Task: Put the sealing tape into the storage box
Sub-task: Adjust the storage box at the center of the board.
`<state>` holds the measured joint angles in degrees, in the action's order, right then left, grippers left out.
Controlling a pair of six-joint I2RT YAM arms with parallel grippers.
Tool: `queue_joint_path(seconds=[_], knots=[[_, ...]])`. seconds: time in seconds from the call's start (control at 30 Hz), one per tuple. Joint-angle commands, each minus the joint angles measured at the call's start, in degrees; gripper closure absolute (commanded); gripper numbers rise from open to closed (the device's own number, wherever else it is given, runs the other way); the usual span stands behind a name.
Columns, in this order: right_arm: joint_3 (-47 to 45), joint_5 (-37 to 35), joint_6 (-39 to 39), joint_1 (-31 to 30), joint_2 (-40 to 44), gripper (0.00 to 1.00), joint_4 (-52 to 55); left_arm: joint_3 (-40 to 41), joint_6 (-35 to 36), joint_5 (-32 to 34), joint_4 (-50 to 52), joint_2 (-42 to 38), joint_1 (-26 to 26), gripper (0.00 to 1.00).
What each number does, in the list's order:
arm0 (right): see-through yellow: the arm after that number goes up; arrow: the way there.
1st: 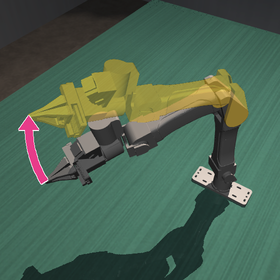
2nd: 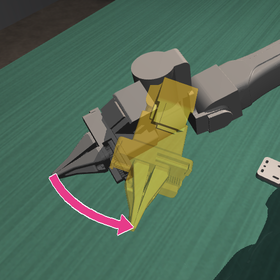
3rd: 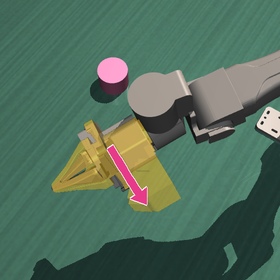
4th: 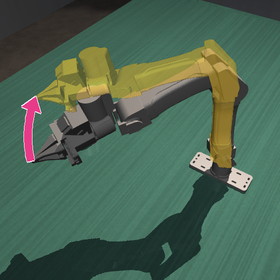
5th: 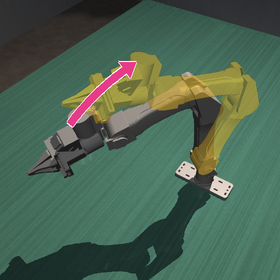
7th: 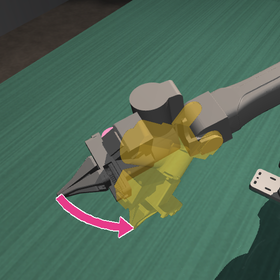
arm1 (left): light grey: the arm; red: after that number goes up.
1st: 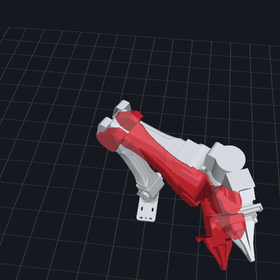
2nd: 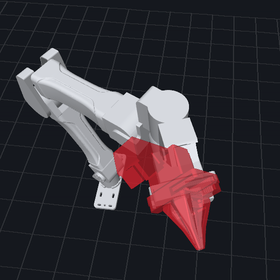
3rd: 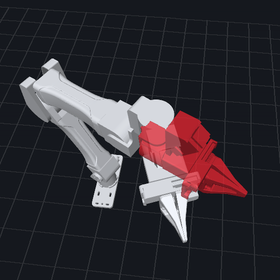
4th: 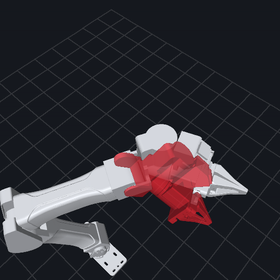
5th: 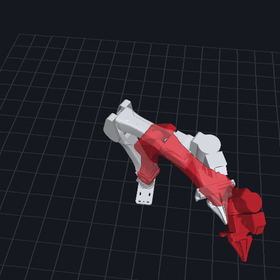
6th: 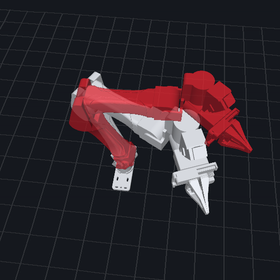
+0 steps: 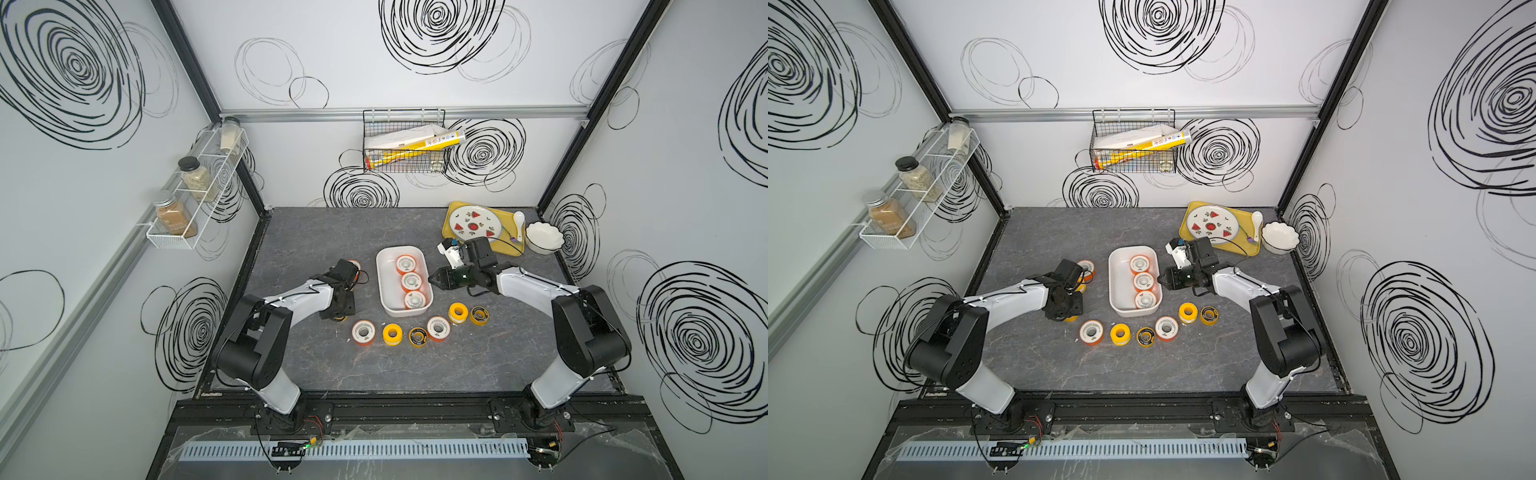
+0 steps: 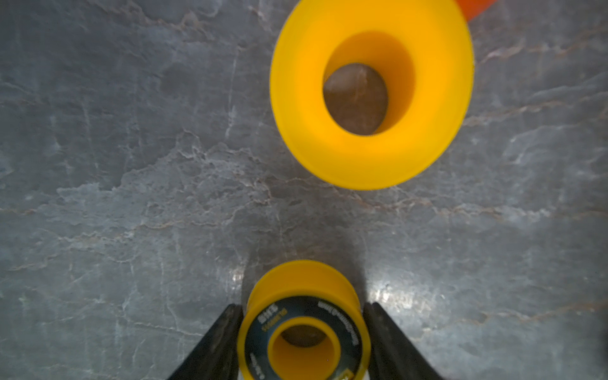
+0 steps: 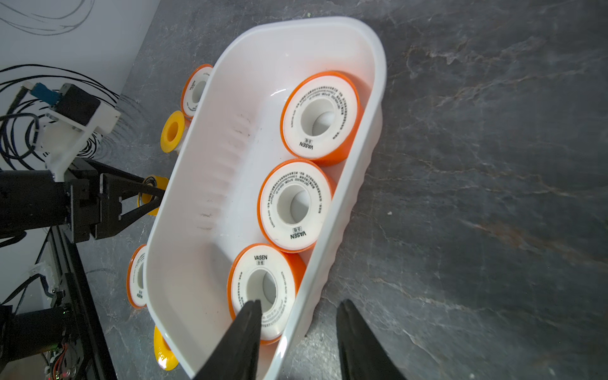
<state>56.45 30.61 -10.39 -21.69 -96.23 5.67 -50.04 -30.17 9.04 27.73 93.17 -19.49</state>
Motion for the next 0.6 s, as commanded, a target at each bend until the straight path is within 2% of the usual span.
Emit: queue_joint_path(seconds=[0.0, 0.27, 0.4, 0.57], knots=[[1.1, 2.2, 0.7, 0.1, -1.5, 0.58, 1.1, -1.8, 0.1, 0.5, 0.5, -1.6, 0.1, 0.45], [2.0, 3.6, 0.3, 0.0, -3.2, 0.64, 1.2, -10.5, 2.4, 0.8, 4.5, -1.9, -0.9, 0.45], [1.9, 4.7, -0.5, -0.2, -4.2, 0.72, 0.8, -17.0, 4.1, -0.1, 6.1, 0.3, -2.5, 0.45], [1.9, 6.3, -1.3, -0.6, -4.7, 0.74, 0.1, -25.8, 5.7, -0.9, 7.7, 4.3, -5.6, 0.45]])
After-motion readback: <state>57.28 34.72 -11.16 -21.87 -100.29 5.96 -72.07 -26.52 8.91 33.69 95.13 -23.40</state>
